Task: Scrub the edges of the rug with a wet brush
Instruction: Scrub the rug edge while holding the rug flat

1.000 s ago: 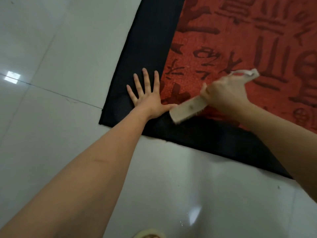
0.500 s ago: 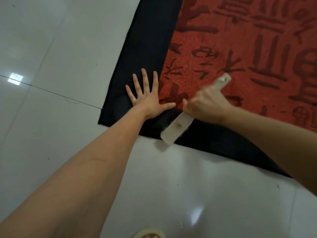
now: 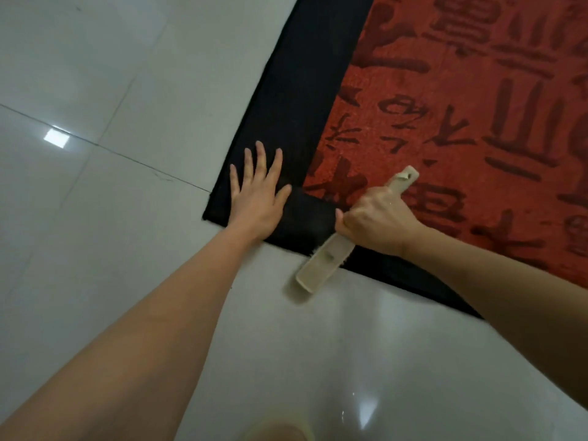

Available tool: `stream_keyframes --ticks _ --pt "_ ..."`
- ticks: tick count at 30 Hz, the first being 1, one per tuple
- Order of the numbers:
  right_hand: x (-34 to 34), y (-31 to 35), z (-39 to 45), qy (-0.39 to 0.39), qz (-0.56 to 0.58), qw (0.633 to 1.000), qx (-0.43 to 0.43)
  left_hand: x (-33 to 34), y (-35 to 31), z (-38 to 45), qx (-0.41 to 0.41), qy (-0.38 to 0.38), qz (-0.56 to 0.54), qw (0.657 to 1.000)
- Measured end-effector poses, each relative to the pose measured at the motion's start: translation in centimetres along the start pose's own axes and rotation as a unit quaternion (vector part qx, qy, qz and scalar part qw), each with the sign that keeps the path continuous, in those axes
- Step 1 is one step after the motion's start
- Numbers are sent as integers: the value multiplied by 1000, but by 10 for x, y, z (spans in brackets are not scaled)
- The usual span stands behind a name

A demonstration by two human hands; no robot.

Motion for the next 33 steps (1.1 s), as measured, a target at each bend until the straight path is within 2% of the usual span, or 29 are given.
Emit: stream_keyframes --ticks 1,4,5,6,7,8,9,10,12,14,15,16,18,19,21,23,25,26,29,30,31,33 --pt "-4 -4 7 -6 -14 1000 -6 1 8 -12 -4 -14 20 1000" --pt "-21 -48 49 -33 -117 986 116 8 16 -33 8 -7 38 999" --pt "-18 -44 53 -14 -138 982 125 7 16 -35 10 -3 31 999" --pt "-5 -25 50 37 -142 984 99 7 17 -34 14 1 16 1000" --pt "10 4 43 92 -133 986 35 7 19 -33 19 6 -5 1000" --pt "10 29 41 76 -96 992 -34 7 20 -31 23 14 -26 999" --pt "2 35 46 45 -91 992 -69 6 21 -30 27 23 -43 998" --pt "1 27 56 38 -116 990 -64 5 23 -30 30 32 -56 997" --pt "1 -9 73 -4 -148 989 13 6 24 -30 33 48 -67 996" --pt "4 -14 66 35 -73 994 78 7 25 -31 31 49 -72 996" --pt "10 -1 60 61 -41 995 62 7 25 -31 32 53 -77 995" --pt "11 7 52 46 -28 998 34 8 25 -32 35 58 -80 995" --pt "12 3 50 66 -76 995 5 9 26 -32 34 58 -79 995" --pt "9 -14 58 55 -107 992 45 8 26 -31 34 59 -80 994" --pt "-4 -31 59 35 -73 985 153 9 25 -31 30 66 -83 994" --pt "9 -6 43 70 -70 987 130 10 26 -32 28 67 -78 994" --pt "4 22 32 58 -80 994 37 9 26 -31 26 67 -75 995" --pt "4 18 37 58 -98 993 19 8 26 -31 25 67 -76 995" --pt "4 -14 51 69 -167 979 90 8 24 -31 24 70 -77 994" --pt "10 -11 46 105 -155 977 104 8 24 -31 23 69 -76 994" --pt "18 0 39 134 -131 978 91 8 24 -32 24 69 -78 994" --pt "18 20 29 148 -135 980 15 8 24 -33 26 69 -77 994"
Point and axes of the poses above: each hand's wrist, its own z-axis towards the middle knuckle, its own x-axis out of the palm, y = z × x, the point moved 10 cm from there along z, towards the middle knuckle, and after that the axes turned 15 degrees about x, right-handed, at the moved point
